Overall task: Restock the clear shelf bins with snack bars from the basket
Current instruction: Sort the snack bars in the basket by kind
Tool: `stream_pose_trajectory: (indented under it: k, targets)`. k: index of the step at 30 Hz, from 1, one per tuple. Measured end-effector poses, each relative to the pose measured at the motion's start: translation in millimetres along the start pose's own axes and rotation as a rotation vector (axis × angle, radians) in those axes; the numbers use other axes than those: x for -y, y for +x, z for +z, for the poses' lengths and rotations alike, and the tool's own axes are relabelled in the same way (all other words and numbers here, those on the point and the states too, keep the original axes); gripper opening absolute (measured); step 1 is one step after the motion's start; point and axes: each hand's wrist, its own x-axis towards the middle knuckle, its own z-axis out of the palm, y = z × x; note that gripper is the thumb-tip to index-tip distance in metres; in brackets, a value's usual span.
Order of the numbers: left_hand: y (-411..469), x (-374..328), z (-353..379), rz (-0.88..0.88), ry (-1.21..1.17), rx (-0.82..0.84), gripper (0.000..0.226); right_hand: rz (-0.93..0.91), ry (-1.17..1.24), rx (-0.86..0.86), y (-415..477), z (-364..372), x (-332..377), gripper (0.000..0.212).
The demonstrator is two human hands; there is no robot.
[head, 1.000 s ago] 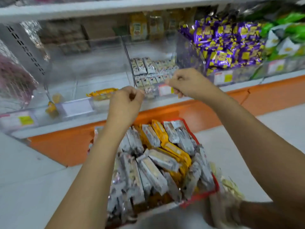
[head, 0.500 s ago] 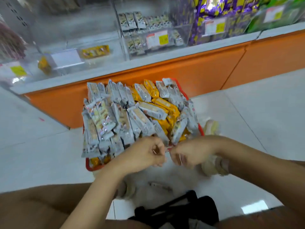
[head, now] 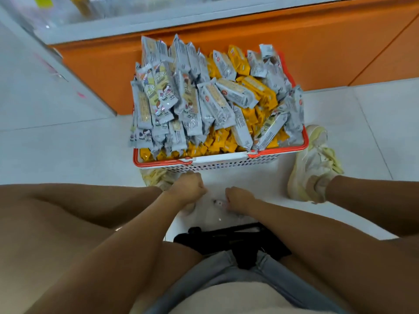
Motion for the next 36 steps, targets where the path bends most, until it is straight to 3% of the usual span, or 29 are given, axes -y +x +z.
stream_pose_trajectory:
  k: [4,10,19,24,27,32,36]
  targets:
    - [7.0,8.4,-1.6,0.008,-0.015,-0.131,0.032,-0.019,-0.074,-0.028,14.3,14.8,1.1,0.065]
    - [7.9,3.7,-7.4,0.020,-0.001,-0.183,0.038,0.024,-0.108,-0.022,19.3,12.0,-1.4,0.042]
    - [3.7,-12.9,-11.2,-0.043,0.000,-0.138,0.027,-0.054,-0.066,-0.004,-21.1,-71.0,15.0,0.035]
    - [-9.8,-42.4,-26.9,0.103,0.013,-0.086,0.026,-0.129,-0.194,-0.009,-92.7,-128.0,13.2,0.025]
    - [-30.8,-67.2,-51.4,0.252,0.016,-0.180,0.029,-0.169,-0.185,0.041,-144.6,-162.3,6.0,0.026]
    - [-64.4,-94.6,-99.1,0.380,-0.029,-0.396,0.019,-0.207,0.129,-0.119,-199.5,-213.9,-13.4,0.026]
    - [-70.4,-108.3,-128.6,0.356,-0.103,-0.558,0.021,-0.168,0.687,-0.325,-203.7,-237.7,-22.5,0.035]
